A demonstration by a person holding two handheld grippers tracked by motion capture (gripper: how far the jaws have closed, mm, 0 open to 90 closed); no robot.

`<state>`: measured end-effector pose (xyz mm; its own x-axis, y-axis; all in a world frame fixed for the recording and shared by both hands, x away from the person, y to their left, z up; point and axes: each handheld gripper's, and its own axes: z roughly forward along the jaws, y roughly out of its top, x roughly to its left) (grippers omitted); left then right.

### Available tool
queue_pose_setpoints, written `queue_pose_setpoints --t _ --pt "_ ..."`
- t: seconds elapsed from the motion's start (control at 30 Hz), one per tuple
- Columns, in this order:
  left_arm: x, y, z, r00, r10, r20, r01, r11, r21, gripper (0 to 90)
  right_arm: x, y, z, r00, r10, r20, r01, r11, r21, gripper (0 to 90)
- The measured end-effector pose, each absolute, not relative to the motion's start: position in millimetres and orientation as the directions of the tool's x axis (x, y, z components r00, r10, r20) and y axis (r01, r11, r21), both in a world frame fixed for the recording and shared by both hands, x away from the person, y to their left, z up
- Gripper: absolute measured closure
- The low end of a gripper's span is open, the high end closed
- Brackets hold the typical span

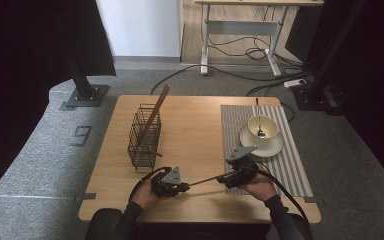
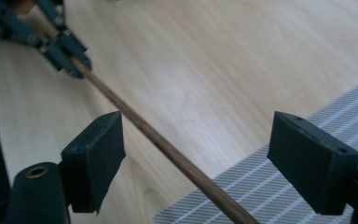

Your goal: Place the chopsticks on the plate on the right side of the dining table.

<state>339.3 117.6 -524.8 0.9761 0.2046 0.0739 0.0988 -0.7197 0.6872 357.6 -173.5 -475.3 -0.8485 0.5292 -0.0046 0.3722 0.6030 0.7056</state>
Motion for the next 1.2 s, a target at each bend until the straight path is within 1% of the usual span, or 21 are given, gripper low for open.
queue_pose_setpoints --t 0.07,0.13,0.27,0.37,0.5,0.7,0.83,1.03,1.2 --pt "339 117 -525 0.977 0.199 0.077 0.095 -0.726 0.681 84.5 355 -169 -478 -0.866 0.499 -0.030 0.345 0.640 0.687 24.8" --pt "339 117 -525 0.978 0.197 0.075 0.094 -0.728 0.679 84.5 354 -165 -481 -0.884 0.466 -0.041 0.322 0.669 0.670 34.0" --pt "338 117 -525 0.979 0.188 0.077 0.088 -0.734 0.674 84.5 351 -157 -484 -0.909 0.412 -0.066 0.280 0.720 0.635 47.5" --pt "338 116 -525 0.981 0.180 0.079 0.081 -0.737 0.671 84.5 349 -151 -487 -0.921 0.381 -0.084 0.257 0.752 0.607 53.7" --pt "337 116 -524 0.983 0.168 0.080 0.072 -0.740 0.669 84.5 348 -147 -490 -0.924 0.370 -0.097 0.249 0.776 0.580 61.3" --pt "337 116 -525 0.983 0.162 0.089 0.062 -0.744 0.665 84.1 346 -146 -490 -0.933 0.345 -0.104 0.231 0.794 0.562 65.7" --pt "338 118 -525 0.978 0.180 0.102 0.065 -0.738 0.671 82.5 346 -146 -491 -0.941 0.327 -0.092 0.226 0.805 0.549 69.2" --pt "339 120 -524 0.967 0.224 0.126 0.073 -0.710 0.700 78.0 344 -146 -490 -0.951 0.304 -0.065 0.220 0.807 0.548 75.1" --pt "339 123 -521 0.953 0.267 0.145 0.080 -0.680 0.729 71.3 343 -146 -489 -0.958 0.283 -0.034 0.218 0.804 0.554 79.8"
